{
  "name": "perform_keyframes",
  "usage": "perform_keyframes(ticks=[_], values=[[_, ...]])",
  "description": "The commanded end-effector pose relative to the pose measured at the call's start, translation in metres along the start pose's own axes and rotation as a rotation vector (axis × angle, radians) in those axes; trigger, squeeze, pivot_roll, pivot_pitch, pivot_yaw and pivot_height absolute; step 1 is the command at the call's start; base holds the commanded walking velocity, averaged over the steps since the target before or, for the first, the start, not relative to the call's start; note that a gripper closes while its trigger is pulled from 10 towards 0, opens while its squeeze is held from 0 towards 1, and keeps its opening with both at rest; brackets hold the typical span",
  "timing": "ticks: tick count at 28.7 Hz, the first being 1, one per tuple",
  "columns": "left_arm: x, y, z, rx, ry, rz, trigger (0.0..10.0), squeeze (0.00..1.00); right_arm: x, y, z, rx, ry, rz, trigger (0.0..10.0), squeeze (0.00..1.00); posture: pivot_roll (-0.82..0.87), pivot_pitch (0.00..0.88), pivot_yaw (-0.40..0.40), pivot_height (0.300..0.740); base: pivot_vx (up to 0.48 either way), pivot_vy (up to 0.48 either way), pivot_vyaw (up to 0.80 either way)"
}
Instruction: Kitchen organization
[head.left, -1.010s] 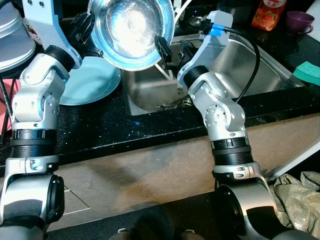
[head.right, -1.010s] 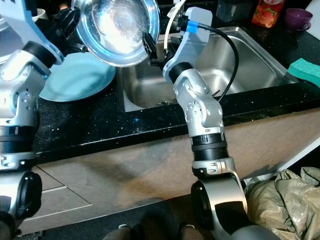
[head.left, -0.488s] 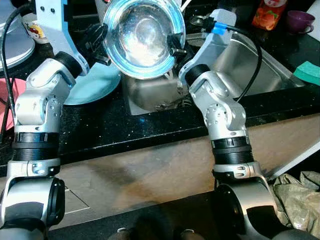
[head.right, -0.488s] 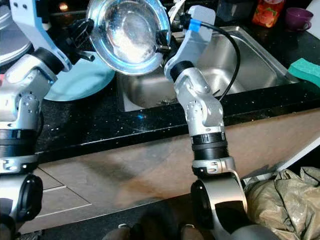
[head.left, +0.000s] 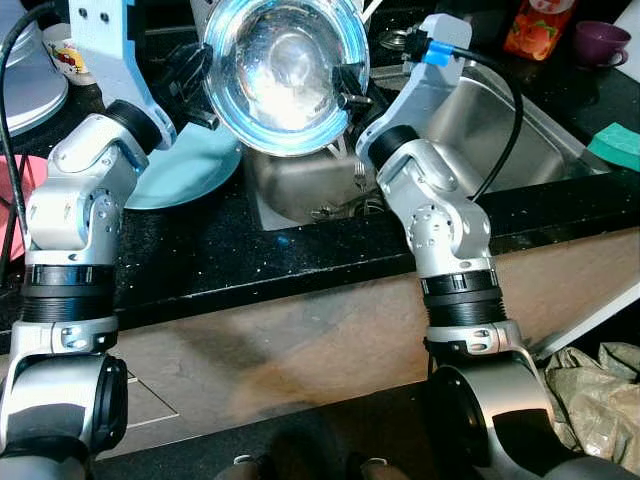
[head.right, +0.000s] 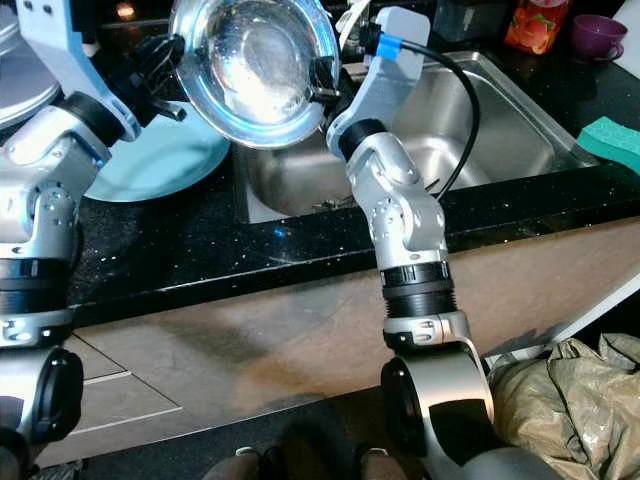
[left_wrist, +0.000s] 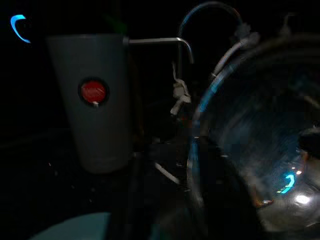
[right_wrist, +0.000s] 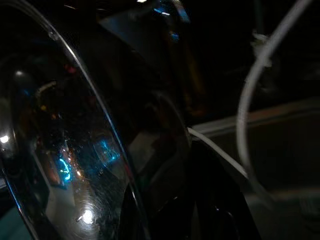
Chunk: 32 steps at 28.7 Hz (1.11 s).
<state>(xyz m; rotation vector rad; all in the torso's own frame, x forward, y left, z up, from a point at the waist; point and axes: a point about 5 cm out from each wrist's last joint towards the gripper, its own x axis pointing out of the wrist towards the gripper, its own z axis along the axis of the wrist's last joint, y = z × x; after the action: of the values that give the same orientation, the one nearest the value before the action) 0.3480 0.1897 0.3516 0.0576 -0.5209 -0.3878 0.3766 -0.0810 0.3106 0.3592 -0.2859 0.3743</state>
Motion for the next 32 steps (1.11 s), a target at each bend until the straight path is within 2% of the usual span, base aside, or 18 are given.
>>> perform_keyframes(ticks=[1,3,4,5,8,10,15,19,20,22,23,25,26,27,28,29,31,32], values=[[-0.002,0.003,0.007,0.05,-0.023,0.019,10.0,1.0,-0.001,-0.007,0.004,0.007,-0.025,-0.03,0.0,0.0,0.04,0.179,-0.017,0.74,0.0,0.0,0.0],[-0.002,0.004,0.008,0.053,-0.024,0.033,10.0,1.0,-0.001,-0.007,0.005,0.006,-0.027,-0.034,0.0,0.0,0.04,0.179,-0.017,0.74,0.0,0.0,0.0],[-0.002,0.006,0.008,0.051,-0.026,0.046,10.0,0.93,-0.001,-0.008,0.005,0.005,-0.028,-0.038,0.0,0.0,0.04,0.179,-0.017,0.74,0.0,0.0,0.0],[-0.002,0.006,0.009,0.046,-0.03,0.051,10.0,0.0,-0.001,-0.01,0.006,0.003,-0.031,-0.048,0.0,0.0,0.04,0.175,-0.017,0.74,0.0,0.0,0.0],[-0.002,0.007,0.013,0.032,-0.051,0.058,10.0,0.0,0.0,-0.015,0.008,-0.005,-0.042,-0.076,0.0,0.0,0.04,0.174,-0.016,0.74,0.0,0.0,0.0],[-0.003,0.015,0.02,0.061,-0.1,0.133,10.0,0.0,0.0,-0.03,0.015,-0.026,-0.074,-0.165,0.0,0.0,0.04,0.17,-0.018,0.74,0.0,0.0,0.0],[-0.005,0.029,0.025,0.087,-0.122,0.233,10.0,0.0,-0.001,-0.051,0.024,-0.089,-0.106,-0.282,0.0,0.0,0.04,0.168,-0.018,0.74,0.0,0.0,0.0],[-0.003,0.029,0.021,0.092,-0.088,0.216,10.0,0.0,-0.003,-0.066,0.026,-0.171,-0.102,-0.352,0.0,0.0,0.04,0.168,-0.019,0.74,0.0,0.0,0.0],[0.004,0.009,0.01,0.069,-0.026,0.076,10.0,0.0,-0.002,-0.073,0.024,-0.303,-0.085,-0.375,0.0,0.0,0.04,0.169,-0.019,0.74,0.0,0.0,0.0],[0.008,-0.011,-0.001,0.066,0.03,-0.065,10.0,0.0,0.0,-0.073,0.02,-0.429,-0.068,-0.362,0.0,0.0,0.04,0.169,-0.017,0.74,0.0,0.0,0.0],[0.008,-0.011,-0.001,0.066,0.03,-0.065,10.0,0.0,0.0,-0.073,0.02,-0.429,-0.068,-0.362,0.0,0.0,0.04,0.169,-0.017,0.74,0.0,0.0,0.0],[0.011,-0.023,-0.01,0.068,0.088,-0.139,10.0,0.0,0.003,-0.07,0.012,-0.564,-0.038,-0.311,0.0,0.0,0.04,0.17,-0.018,0.74,0.0,0.0,0.0],[0.012,-0.026,-0.013,0.085,0.103,-0.162,10.0,0.0,0.004,-0.07,0.006,-0.607,0.0,-0.274,0.9,0.0,0.04,0.17,-0.018,0.74,0.0,0.0,0.0],[0.013,-0.028,-0.014,0.097,0.11,-0.175,10.0,0.0,0.005,-0.07,0.001,-0.627,0.025,-0.251,0.9,0.0,0.04,0.17,-0.018,0.74,0.0,0.0,0.0],[0.014,-0.03,-0.016,0.102,0.127,-0.191,10.0,0.0,0.005,-0.071,-0.002,-0.634,0.039,-0.248,3.1,0.0,0.04,0.173,-0.019,0.74,0.0,0.0,0.0],[0.016,-0.033,-0.02,0.09,0.154,-0.215,10.0,0.0,0.006,-0.072,-0.007,-0.645,0.059,-0.236,3.9,0.0,0.04,0.173,-0.019,0.74,0.0,0.0,0.0],[0.017,-0.035,-0.022,0.079,0.172,-0.23,10.0,0.0,0.006,-0.072,-0.009,-0.651,0.069,-0.231,3.9,0.0,0.04,0.173,-0.019,0.74,0.0,0.0,0.0],[0.019,-0.038,-0.027,0.107,0.213,-0.267,10.0,0.0,0.008,-0.072,-0.015,-0.668,0.093,-0.219,4.6,0.0,0.04,0.172,-0.02,0.74,0.0,0.0,0.0]])
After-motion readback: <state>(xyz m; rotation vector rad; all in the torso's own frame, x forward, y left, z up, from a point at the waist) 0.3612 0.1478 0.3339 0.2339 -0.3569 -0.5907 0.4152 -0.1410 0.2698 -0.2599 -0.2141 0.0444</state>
